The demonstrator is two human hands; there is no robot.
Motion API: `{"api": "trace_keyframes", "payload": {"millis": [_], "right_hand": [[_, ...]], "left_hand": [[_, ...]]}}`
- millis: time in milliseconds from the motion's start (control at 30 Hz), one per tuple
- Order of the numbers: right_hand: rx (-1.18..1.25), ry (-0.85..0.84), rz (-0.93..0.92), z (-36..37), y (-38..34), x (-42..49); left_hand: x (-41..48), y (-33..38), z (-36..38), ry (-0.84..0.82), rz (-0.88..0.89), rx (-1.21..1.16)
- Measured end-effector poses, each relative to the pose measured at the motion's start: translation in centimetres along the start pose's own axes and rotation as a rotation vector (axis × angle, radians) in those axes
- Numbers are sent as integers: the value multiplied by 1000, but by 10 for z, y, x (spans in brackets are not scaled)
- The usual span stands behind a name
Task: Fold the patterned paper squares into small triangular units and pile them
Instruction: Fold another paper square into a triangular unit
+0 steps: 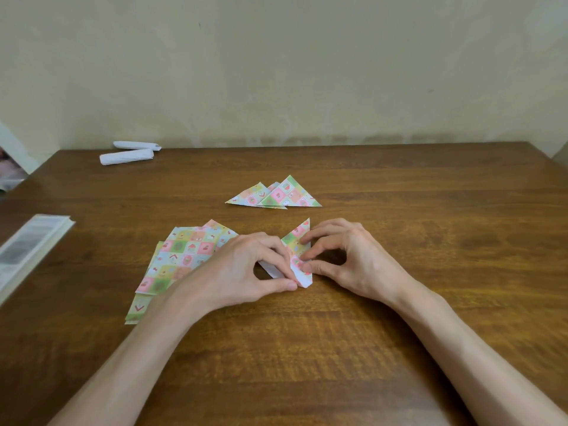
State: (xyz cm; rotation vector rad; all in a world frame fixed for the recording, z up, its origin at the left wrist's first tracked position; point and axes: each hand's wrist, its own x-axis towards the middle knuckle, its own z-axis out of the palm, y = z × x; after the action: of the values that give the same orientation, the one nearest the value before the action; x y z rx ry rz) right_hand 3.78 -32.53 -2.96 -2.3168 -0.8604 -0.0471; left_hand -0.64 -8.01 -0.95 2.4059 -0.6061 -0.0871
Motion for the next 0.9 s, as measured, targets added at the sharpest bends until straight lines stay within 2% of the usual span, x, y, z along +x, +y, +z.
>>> {"api": "trace_keyframes", "payload": {"millis": [300,600,900], "right_hand": [[72,-71,-7,-9,-2,-4],[106,-149,1,-16,-3,-7],[59,-60,-18,-5,-6,-6]], "left_hand": [[2,4,3,86,-1,26],[2,3,5,39,-25,19],[2,1,7,49,-33,27]]}}
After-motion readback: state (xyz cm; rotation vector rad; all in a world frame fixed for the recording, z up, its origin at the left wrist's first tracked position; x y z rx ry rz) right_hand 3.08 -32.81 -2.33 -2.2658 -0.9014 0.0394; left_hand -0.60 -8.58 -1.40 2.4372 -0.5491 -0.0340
